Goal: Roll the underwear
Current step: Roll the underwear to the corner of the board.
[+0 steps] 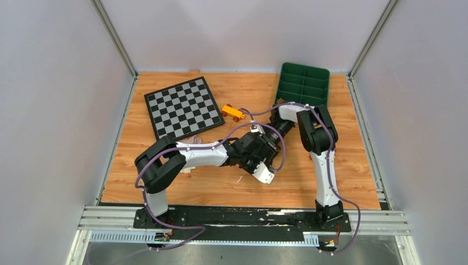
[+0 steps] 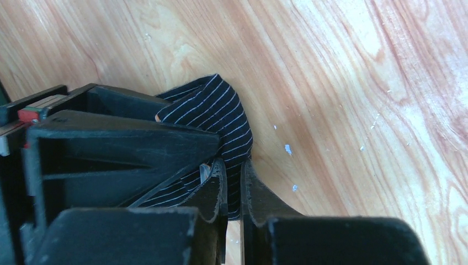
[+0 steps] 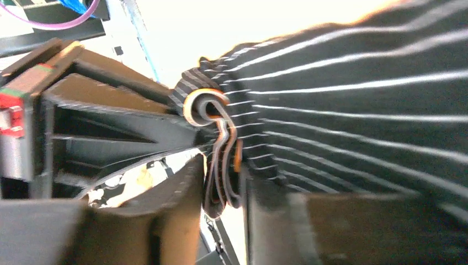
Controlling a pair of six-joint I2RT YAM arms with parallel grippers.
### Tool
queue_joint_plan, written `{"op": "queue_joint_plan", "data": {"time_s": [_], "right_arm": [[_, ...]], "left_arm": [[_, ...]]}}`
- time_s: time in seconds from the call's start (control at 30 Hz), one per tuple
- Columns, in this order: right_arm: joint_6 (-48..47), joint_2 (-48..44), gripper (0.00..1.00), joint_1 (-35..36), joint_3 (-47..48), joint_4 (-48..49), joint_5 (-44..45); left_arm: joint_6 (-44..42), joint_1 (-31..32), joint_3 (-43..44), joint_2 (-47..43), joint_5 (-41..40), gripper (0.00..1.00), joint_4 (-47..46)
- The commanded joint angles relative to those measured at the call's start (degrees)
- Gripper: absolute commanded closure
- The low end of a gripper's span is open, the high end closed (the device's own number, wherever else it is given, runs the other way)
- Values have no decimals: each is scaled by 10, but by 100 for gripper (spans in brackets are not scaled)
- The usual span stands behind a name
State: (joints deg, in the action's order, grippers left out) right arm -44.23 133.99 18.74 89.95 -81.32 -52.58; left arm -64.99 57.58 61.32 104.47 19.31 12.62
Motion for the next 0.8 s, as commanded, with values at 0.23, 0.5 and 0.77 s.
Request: {"op": "queue_joint_plan", "data": {"time_s": [0.23,0.5,0.77], "right_arm": [[-21,-134,53,-10,73,38,110],[37,-221,55,-16,-6,133,259],[45,-156,94,5,-18,157,237]], "left_arm": [[43,-34,21,5,57,100,276],[13,-72,137,48,102,100,452],[54,-71,161,57,102,100,428]]}}
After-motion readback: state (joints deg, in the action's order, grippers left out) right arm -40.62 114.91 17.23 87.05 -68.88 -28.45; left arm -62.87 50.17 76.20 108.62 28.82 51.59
